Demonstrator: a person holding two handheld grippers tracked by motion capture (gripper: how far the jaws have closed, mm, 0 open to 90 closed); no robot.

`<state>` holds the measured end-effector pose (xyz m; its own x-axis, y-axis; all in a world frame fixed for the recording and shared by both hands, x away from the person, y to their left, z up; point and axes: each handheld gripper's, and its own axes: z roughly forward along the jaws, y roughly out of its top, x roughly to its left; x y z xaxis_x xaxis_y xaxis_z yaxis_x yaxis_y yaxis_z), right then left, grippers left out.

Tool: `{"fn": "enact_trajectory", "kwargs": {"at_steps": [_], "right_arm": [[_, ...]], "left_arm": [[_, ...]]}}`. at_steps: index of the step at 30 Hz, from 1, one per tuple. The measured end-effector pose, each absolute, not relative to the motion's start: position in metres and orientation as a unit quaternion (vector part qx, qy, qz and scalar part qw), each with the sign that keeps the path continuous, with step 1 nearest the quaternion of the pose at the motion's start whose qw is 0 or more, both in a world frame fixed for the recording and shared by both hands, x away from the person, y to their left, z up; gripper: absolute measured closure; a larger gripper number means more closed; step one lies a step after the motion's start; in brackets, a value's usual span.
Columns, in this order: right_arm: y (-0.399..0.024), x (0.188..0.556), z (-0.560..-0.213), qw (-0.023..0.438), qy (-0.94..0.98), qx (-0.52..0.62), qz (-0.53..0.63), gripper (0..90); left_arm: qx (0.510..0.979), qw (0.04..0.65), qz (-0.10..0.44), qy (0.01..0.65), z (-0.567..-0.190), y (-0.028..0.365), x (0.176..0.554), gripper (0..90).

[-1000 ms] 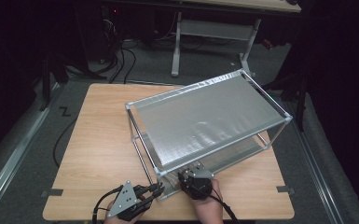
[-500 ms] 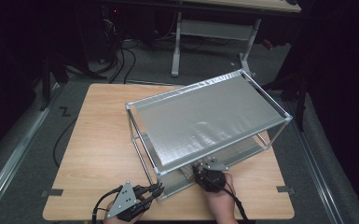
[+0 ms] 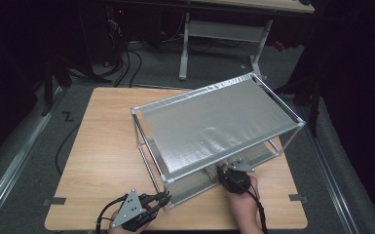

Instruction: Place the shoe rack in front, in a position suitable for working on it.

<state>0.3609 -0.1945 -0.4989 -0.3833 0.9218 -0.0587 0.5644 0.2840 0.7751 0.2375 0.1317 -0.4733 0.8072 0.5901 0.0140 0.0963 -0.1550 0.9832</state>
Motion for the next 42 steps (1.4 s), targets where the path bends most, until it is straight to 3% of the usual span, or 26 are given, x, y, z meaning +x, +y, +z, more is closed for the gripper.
{"fn": "enact_trajectory", "kwargs": {"at_steps": [22, 29, 42], "right_arm": [[-0.286, 0.389, -0.496, 0.302, 0.712, 0.55, 0.315, 63.6], [-0.299, 0.389, -0.49, 0.312, 0.701, 0.553, 0.326, 69.8], [-0.327, 0.392, -0.489, 0.341, 0.675, 0.581, 0.301, 69.6]], "left_arm": [[0.731, 0.6, 0.212, 0.249, -0.472, 0.14, 0.229, 80.3], [0.729, 0.6, 0.212, 0.254, -0.473, 0.141, 0.228, 80.3], [0.727, 0.6, 0.213, 0.255, -0.473, 0.14, 0.228, 80.4]]}}
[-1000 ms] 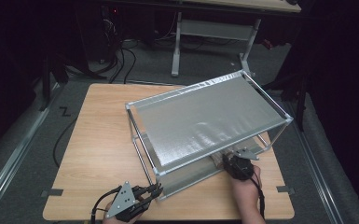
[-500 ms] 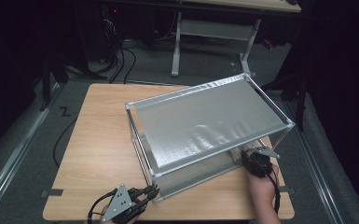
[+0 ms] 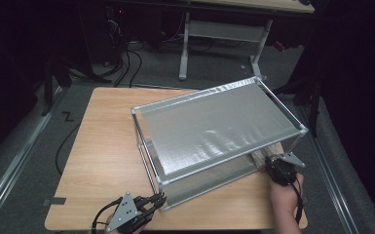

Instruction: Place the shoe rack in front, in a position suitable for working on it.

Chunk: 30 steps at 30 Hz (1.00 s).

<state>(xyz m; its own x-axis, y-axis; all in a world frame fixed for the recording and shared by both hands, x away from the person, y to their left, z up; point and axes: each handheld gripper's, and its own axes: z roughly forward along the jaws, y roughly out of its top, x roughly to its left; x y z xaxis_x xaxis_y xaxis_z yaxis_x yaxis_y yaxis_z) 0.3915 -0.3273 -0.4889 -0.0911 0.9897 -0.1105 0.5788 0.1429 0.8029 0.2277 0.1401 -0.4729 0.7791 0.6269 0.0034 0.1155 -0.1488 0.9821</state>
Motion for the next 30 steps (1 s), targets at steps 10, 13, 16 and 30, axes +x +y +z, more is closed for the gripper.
{"fn": "enact_trajectory", "kwargs": {"at_steps": [10, 13, 16, 30], "right_arm": [[-0.331, 0.405, -0.493, 0.337, 0.67, 0.593, 0.293, 67.7], [-0.327, 0.404, -0.494, 0.323, 0.679, 0.587, 0.301, 67.7], [-0.322, 0.404, -0.493, 0.312, 0.686, 0.583, 0.304, 67.8], [-0.265, 0.384, -0.495, 0.283, 0.736, 0.525, 0.322, 67.7]], "left_arm": [[0.728, 0.6, 0.212, 0.255, -0.473, 0.14, 0.228, 80.3], [0.728, 0.602, 0.208, 0.255, -0.473, 0.14, 0.228, 80.3], [0.728, 0.602, 0.206, 0.254, -0.473, 0.14, 0.228, 80.4], [0.729, 0.606, 0.199, 0.248, -0.473, 0.137, 0.229, 80.4]]}}
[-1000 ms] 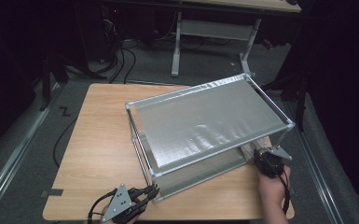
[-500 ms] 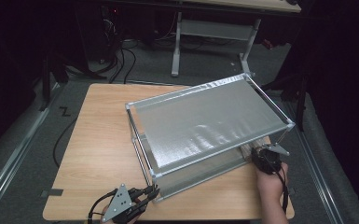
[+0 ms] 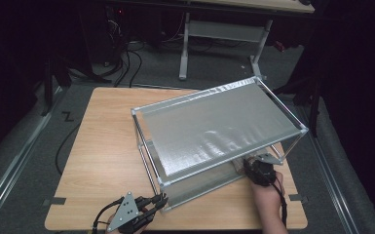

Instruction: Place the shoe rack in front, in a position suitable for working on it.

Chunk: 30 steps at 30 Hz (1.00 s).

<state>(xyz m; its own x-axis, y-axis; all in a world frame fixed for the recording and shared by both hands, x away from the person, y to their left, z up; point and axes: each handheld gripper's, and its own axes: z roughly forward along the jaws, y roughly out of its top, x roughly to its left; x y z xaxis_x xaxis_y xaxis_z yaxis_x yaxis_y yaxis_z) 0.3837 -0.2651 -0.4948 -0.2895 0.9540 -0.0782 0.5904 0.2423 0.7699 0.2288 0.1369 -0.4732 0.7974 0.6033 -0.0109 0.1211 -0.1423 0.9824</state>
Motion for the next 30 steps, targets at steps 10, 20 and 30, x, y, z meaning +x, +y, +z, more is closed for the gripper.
{"fn": "enact_trajectory", "kwargs": {"at_steps": [10, 20, 30], "right_arm": [[-0.206, 0.351, -0.497, 0.264, 0.765, 0.479, 0.34, 67.6], [-0.162, 0.323, -0.495, 0.232, 0.786, 0.451, 0.352, 67.1], [-0.126, 0.297, -0.494, 0.21, 0.808, 0.408, 0.37, 66.4]], "left_arm": [[0.733, 0.606, 0.195, 0.24, -0.472, 0.133, 0.23, 80.4], [0.735, 0.607, 0.193, 0.233, -0.473, 0.129, 0.232, 80.3], [0.734, 0.608, 0.191, 0.234, -0.473, 0.126, 0.233, 80.3]]}}
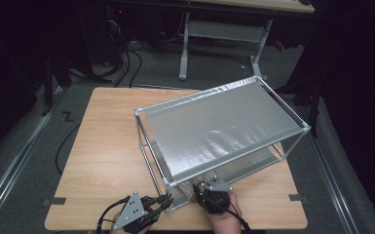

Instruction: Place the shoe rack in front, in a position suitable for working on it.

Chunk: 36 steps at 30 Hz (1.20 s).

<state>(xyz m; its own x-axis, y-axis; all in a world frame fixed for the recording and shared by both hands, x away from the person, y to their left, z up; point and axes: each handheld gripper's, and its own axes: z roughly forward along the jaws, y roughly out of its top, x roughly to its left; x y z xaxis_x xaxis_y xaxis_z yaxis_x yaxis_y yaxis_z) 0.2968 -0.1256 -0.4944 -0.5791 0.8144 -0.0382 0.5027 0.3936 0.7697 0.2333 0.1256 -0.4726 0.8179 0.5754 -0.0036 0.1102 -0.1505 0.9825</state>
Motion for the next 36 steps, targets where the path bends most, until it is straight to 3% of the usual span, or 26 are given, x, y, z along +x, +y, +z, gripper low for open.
{"fn": "enact_trajectory", "kwargs": {"at_steps": [23, 36], "right_arm": [[-0.099, 0.268, -0.493, 0.186, 0.823, 0.367, 0.392, 65.1], [-0.141, 0.3, -0.496, 0.217, 0.8, 0.419, 0.37, 64.8]], "left_arm": [[0.732, 0.61, 0.192, 0.236, -0.473, 0.123, 0.235, 80.4], [0.733, 0.607, 0.192, 0.237, -0.472, 0.124, 0.234, 80.5]]}}
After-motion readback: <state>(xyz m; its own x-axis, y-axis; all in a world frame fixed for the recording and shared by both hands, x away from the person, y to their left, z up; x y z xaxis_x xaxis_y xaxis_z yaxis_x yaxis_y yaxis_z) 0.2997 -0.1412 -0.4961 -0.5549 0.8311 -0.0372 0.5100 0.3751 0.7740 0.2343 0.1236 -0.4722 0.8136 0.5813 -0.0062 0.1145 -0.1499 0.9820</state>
